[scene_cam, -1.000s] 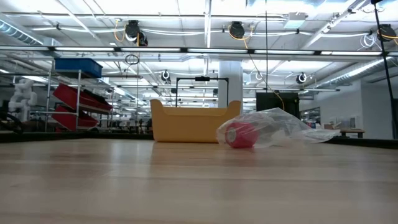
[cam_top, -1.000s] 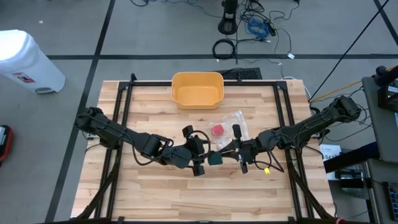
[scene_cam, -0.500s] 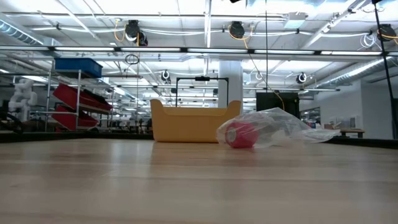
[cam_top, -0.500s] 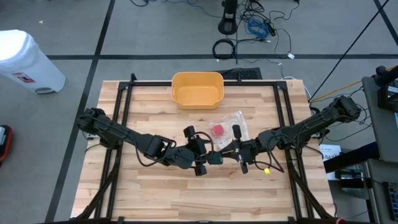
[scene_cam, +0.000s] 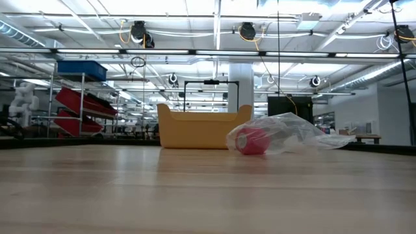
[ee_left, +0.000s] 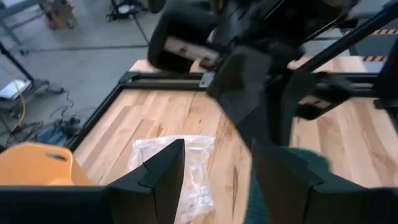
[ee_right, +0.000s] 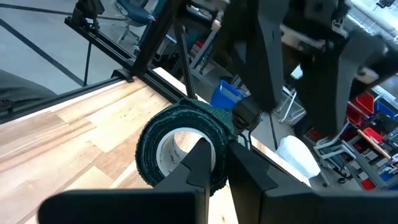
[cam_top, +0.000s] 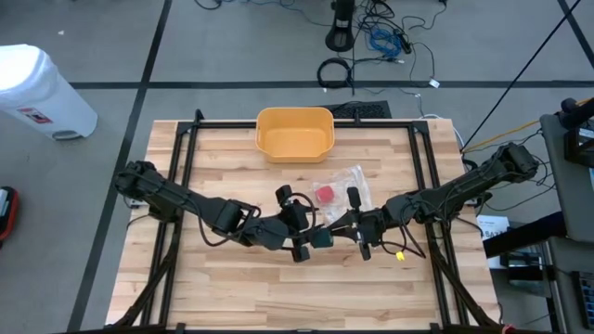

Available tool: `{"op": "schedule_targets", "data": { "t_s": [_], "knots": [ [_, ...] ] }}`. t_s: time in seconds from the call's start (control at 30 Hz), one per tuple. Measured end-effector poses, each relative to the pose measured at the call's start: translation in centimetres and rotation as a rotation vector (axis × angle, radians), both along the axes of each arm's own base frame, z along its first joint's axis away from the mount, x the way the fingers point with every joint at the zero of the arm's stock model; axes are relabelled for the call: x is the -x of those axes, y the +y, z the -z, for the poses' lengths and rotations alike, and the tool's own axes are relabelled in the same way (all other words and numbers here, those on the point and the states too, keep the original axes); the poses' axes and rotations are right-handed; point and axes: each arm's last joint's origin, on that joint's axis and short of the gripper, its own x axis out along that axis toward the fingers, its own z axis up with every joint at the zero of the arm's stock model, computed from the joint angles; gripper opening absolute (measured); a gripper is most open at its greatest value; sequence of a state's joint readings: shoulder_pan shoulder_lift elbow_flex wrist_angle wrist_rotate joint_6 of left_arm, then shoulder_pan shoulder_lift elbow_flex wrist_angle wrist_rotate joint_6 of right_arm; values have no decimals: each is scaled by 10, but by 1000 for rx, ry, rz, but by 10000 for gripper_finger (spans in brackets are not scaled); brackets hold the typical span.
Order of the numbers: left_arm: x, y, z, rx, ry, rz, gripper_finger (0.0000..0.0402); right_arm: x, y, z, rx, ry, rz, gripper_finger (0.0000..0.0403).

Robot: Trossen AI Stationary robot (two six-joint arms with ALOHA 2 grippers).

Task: Roll bandage
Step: Roll the green bandage

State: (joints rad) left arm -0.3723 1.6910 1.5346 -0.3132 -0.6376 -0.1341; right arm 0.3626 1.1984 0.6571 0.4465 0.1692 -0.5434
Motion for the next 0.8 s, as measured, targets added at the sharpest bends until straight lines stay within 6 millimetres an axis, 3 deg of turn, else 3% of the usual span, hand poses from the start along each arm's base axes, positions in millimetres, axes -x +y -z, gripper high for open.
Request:
{"op": "schedule_targets", "data": {
  "t_s": [0.23,0.6,0.8],
  "knots": [
    [-2,-2,-1,23,-4,57,193,0,0,0,1,0,7,34],
    [-13,-9,18,7,50,85,193,0,0,2,7,13,10,34],
    [-6,-8,7,-31,15,54,192,0,-1,0,-1,-6,13,34]
  ]
}}
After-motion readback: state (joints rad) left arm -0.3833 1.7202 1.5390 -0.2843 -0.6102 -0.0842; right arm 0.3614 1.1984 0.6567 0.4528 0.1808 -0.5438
